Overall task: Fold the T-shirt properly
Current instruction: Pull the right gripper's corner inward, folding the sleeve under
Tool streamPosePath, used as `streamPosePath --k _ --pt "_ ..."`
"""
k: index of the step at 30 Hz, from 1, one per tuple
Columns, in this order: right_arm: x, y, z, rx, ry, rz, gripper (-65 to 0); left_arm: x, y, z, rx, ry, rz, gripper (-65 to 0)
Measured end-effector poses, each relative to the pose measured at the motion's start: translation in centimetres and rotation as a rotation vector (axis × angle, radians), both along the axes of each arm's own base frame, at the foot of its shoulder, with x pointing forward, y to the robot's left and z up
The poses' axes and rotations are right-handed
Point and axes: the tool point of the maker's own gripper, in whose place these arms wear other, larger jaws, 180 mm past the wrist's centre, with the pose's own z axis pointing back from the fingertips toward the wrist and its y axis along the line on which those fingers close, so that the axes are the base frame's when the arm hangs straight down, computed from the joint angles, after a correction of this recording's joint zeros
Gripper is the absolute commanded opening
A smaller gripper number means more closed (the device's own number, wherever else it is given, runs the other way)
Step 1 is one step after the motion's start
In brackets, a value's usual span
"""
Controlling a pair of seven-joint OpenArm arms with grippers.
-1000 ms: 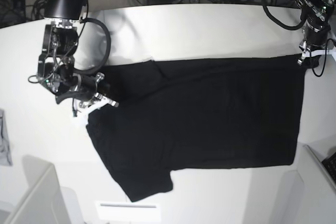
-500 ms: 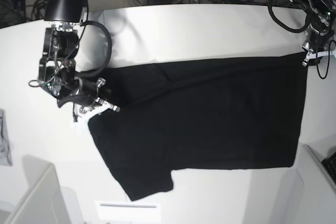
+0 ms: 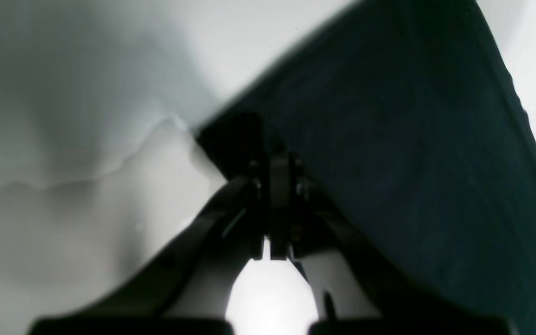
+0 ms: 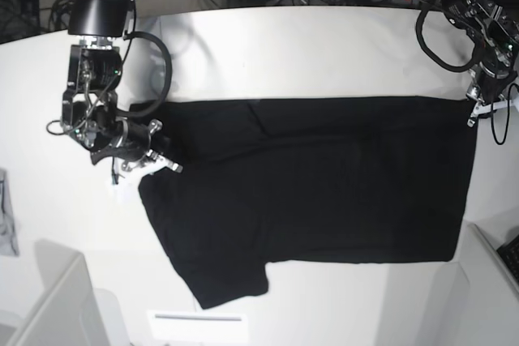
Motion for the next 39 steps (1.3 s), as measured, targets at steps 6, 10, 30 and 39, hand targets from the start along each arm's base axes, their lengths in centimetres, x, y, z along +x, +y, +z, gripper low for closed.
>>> streamPosePath --k 6,10,30,39 --pt "0.8 -0.1 0.1 0.005 -0.007 -0.01 -65.0 1.4 -0.2 0.1 -0.02 -0.028 -0.006 -65.0" --pt "0.5 -0.2 -0.7 0.006 0.019 -0.013 -65.0 0.9 -0.5 -1.2 -0.051 0.002 -0.003 -65.0" --pt "1.0 -0.7 -0.9 0.0 0.012 -0.033 -44.4 3.7 -0.4 0.7 -0.001 -0.032 -0.064 -31.4" --pt "1.3 -2.9 0.4 0.001 -0.026 -0.098 -26.1 3.8 -0.4 3.2 0.064 -0.072 -0.084 -23.9"
